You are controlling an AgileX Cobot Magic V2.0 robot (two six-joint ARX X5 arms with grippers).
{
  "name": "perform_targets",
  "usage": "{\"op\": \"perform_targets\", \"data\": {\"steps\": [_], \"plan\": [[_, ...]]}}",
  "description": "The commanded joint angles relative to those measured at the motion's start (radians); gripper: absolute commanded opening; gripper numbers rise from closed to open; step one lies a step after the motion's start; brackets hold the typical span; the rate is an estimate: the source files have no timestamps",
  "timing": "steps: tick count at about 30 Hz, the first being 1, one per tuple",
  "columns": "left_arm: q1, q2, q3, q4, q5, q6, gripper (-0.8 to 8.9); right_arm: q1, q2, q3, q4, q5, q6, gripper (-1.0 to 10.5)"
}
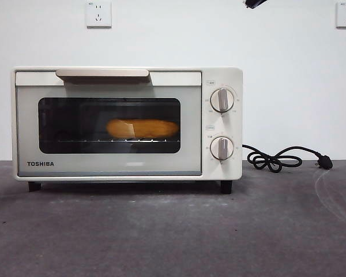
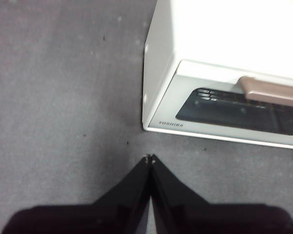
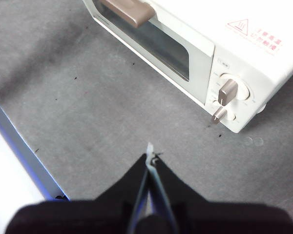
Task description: Take the corn from the table,put the corn in the oven
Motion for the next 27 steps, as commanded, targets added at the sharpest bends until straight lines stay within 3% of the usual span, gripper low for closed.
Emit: {"op": "perform_targets", "data": {"steps": [1,8,16,19,22,25,27], "plan": [[-0.002,0.047,-0.007,0.006,0.002,-0.009,-0.04,0.0,0.004,0.003,0.007,0.004,-0.003,0.0],[-0.02,0.074,-0.007,0.007,-0.003,-0.009,-0.04,0.0,0.004,0.003,0.007,0.003,-0.003,0.0],[-0.043,-0.196,-0.008,0.041,-0.005,-0.013,-0.04,0.0,0.004,0.003,0.007,0.004,-0.003,0.0],[-0.048,-0.312,-0.043,0.34,-0.004,-0.012,-0.04,0.0,0.004,0.003,0.007,0.004,-0.003,0.0],[-0.048,-0.386,-0.133,0.644,0.026,0.058,-0.04,0.0,0.004,0.003,0.007,0.004,-0.003,0.0],[-0.048,-0.45,-0.258,0.843,0.104,0.143,-0.04,0.0,0.004,0.003,0.007,0.004,-0.003,0.0],[-0.048,-0.486,-0.343,0.893,0.128,0.201,-0.04,0.0,0.004,0.003,0.007,0.004,-0.003,0.0]]}}
